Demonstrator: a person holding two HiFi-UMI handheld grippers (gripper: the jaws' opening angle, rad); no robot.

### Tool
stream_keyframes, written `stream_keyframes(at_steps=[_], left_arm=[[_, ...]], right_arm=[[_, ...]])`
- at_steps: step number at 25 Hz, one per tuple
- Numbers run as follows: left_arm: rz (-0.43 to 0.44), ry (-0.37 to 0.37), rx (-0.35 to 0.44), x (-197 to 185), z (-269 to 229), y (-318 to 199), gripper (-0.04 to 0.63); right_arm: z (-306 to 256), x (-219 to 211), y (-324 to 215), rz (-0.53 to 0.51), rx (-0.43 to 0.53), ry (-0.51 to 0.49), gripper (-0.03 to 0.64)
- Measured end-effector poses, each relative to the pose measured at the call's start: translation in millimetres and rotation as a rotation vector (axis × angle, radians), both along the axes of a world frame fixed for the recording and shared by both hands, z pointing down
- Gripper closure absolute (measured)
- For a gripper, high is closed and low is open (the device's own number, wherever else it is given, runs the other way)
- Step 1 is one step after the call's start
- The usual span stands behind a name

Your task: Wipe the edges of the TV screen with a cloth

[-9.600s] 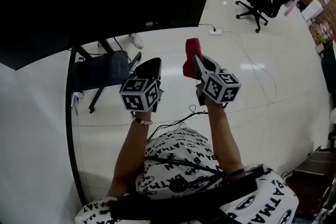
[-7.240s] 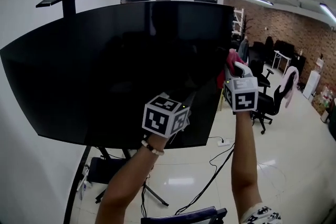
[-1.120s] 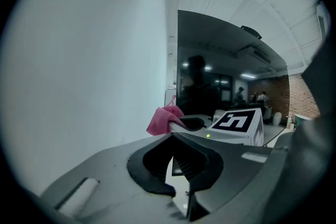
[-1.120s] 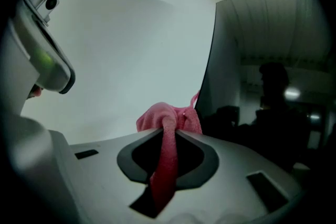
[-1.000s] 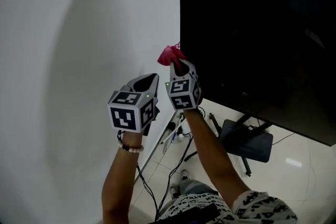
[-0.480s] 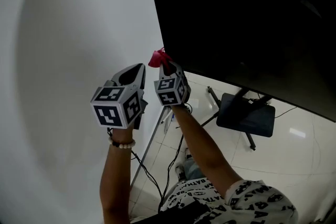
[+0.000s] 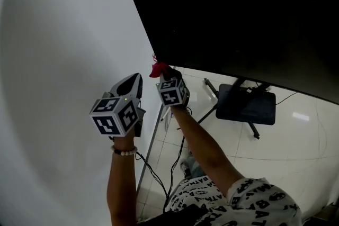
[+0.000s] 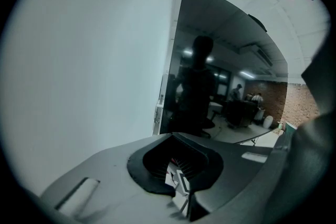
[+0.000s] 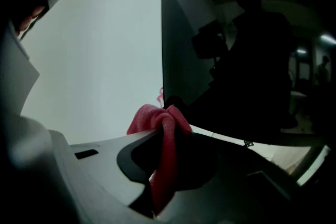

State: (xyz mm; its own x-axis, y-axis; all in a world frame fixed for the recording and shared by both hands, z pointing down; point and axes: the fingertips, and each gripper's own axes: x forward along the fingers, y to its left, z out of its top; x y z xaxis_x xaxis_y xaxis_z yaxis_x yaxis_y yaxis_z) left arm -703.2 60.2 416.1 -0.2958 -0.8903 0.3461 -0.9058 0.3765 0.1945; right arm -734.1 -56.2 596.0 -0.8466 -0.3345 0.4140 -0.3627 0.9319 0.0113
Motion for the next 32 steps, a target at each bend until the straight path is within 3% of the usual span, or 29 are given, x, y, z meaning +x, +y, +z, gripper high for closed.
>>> stream_keyframes(at_steps=[3,9,23,32], left_arm=[[0.015,0.006,-0.009,4,7,-3,0.601],[0.061,0.013,0.003,19,10,-11,0.601],[0.269,0.095,0.026,129,51,-51,0.601],[0.319,0.095,-0.003,194,71,-80,0.601]], right_arm=[[-6,16,-13,0.06,-0.06,-0.057,0.56],[-2,45,-37,0.135,-0.078,-0.042,0.558],[2,194,-116,0.343,0.011,0.036,0.558],[-1,281,-158,0.417,0.027,0.059,0.558]])
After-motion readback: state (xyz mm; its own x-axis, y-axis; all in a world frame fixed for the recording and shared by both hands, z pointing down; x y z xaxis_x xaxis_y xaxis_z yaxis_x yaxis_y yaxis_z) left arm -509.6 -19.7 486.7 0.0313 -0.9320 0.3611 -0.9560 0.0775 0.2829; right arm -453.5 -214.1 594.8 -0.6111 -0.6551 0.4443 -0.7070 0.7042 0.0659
